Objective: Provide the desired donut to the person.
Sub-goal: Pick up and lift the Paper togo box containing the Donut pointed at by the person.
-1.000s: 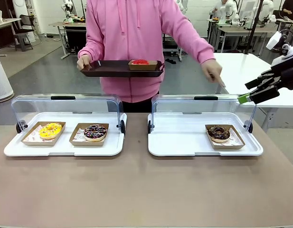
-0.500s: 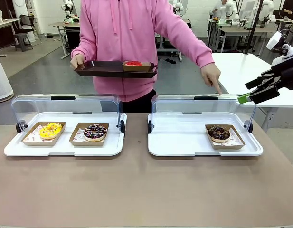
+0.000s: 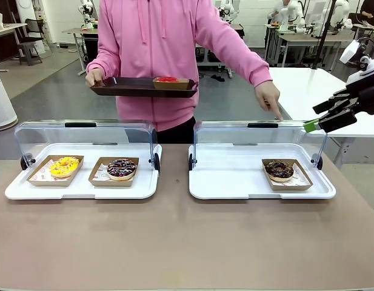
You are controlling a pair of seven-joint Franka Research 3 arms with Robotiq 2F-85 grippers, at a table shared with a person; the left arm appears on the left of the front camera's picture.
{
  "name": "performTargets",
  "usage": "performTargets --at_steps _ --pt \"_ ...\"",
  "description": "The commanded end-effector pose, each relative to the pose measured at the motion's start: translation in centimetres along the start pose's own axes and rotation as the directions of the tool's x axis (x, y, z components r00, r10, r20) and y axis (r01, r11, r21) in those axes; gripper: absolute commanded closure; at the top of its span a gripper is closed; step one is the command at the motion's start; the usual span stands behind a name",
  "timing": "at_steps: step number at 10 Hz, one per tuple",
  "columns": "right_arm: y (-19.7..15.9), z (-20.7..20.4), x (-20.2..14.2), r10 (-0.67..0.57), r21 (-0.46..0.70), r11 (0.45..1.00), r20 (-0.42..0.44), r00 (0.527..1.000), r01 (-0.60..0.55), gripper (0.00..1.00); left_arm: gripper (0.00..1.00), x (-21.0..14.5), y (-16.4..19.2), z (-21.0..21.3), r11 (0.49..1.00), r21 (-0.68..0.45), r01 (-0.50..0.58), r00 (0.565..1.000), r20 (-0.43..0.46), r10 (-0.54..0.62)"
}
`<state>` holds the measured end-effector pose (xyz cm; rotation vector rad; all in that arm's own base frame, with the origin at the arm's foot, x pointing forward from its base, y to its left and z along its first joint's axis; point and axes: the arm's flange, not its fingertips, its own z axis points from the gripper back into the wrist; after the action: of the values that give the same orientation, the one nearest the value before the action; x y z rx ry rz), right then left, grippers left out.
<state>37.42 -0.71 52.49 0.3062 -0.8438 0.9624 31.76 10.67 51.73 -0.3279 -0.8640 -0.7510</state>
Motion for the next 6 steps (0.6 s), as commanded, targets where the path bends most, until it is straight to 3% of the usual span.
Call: performTargets --at_steps 1,5,6 --pt "0.0 0.0 -0.1 -0.001 0.000 1.000 -0.004 1.000 0.001 0.00 0.00 0.1 0.0 0.0 1.000 -0.005 -0.018 1.000 0.007 0.019" --pt "0.0 0.0 0.0 0.000 0.000 1.000 0.000 1.000 0.000 0.00 0.00 0.1 0.0 0.0 1.000 -0.005 -0.018 1.000 0.007 0.019" --pt "1.1 -0.5 1.1 0.078 -0.084 0.992 -0.168 0.983 -0.093 0.00 0.00 0.1 0.0 0.0 1.000 -0.005 -0.018 1.000 0.007 0.019"
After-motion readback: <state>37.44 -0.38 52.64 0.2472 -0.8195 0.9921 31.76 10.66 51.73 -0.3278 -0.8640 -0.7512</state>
